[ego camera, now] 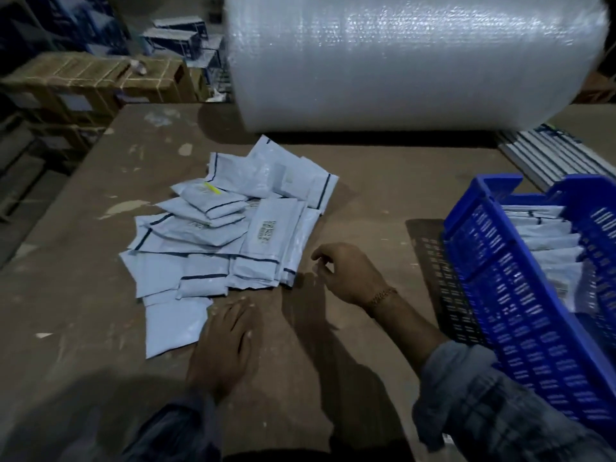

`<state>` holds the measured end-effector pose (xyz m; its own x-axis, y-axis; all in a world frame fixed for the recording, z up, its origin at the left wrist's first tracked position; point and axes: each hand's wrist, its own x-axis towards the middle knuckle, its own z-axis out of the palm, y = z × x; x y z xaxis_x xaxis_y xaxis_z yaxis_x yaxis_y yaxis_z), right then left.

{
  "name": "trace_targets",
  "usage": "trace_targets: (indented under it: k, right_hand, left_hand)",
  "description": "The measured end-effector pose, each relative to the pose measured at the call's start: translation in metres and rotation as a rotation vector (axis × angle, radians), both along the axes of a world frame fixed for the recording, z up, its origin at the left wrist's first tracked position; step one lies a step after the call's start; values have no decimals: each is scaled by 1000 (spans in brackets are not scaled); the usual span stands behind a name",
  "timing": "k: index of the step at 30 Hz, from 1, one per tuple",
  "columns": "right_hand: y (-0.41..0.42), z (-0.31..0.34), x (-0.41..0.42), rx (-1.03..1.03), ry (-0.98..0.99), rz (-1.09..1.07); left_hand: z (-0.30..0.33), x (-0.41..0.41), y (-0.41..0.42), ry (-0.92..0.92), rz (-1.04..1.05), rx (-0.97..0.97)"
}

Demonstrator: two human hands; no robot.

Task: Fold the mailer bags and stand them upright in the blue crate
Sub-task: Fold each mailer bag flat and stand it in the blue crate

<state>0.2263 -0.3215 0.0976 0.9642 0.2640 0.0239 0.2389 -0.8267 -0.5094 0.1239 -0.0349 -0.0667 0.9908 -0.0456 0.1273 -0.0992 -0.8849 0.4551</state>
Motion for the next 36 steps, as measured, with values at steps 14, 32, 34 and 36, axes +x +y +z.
trace_targets:
  k: [14, 32, 34, 36]
  right_hand:
    - [127, -80, 25, 193, 117, -490]
    - [-29, -72, -68, 574, 304, -633]
    - [-48, -71, -85, 526, 326, -641]
    - [-60, -70, -103, 470, 330, -622]
  left_hand:
    - [14, -1, 7, -76, -129, 105]
    - [6, -2, 7, -91, -121, 102]
    - [-2, 0, 10, -105, -116, 99]
    - [-9, -1, 13, -121, -135, 81]
